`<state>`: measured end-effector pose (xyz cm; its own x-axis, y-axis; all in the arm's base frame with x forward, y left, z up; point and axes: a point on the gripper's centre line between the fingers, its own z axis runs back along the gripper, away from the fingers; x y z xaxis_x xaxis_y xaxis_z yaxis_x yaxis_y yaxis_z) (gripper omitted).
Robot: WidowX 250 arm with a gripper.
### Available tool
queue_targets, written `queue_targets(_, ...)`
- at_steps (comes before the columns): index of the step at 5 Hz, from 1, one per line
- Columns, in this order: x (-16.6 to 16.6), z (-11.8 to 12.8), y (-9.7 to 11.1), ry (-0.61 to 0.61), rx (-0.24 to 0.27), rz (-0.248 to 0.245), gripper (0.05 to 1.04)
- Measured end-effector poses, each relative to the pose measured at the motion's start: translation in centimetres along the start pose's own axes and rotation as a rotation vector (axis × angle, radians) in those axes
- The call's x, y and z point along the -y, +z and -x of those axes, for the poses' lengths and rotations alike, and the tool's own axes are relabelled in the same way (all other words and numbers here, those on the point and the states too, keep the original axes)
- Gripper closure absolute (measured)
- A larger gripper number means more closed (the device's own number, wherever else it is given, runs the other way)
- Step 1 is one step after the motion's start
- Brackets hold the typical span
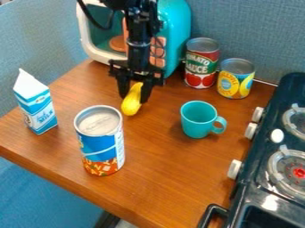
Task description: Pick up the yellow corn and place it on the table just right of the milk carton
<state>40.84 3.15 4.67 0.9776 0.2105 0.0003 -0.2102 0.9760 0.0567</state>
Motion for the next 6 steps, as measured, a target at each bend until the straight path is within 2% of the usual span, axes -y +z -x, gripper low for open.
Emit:
queue_targets(1, 0.5, -0.2, 0.1, -0.018, 0.011, 0.037, 0.470)
queue_targets(2, 0.4, -0.3, 0.9, -0.047, 0.033, 0.041, 0.470)
queue_targets(3, -0.4, 0.1, 2.6, -0.198, 0.033, 0.033, 0.470)
queue_targets(4, -2.3, 1.9, 2.7, -0.364, -0.074, -0.019, 0.470)
queue_targets(5, -3.5, 3.2, 2.6, -0.353, -0.158, -0.026, 0.470)
queue_targets(6, -5.3, 3.4, 2.6, -0.309, -0.190, -0.013, 0.470)
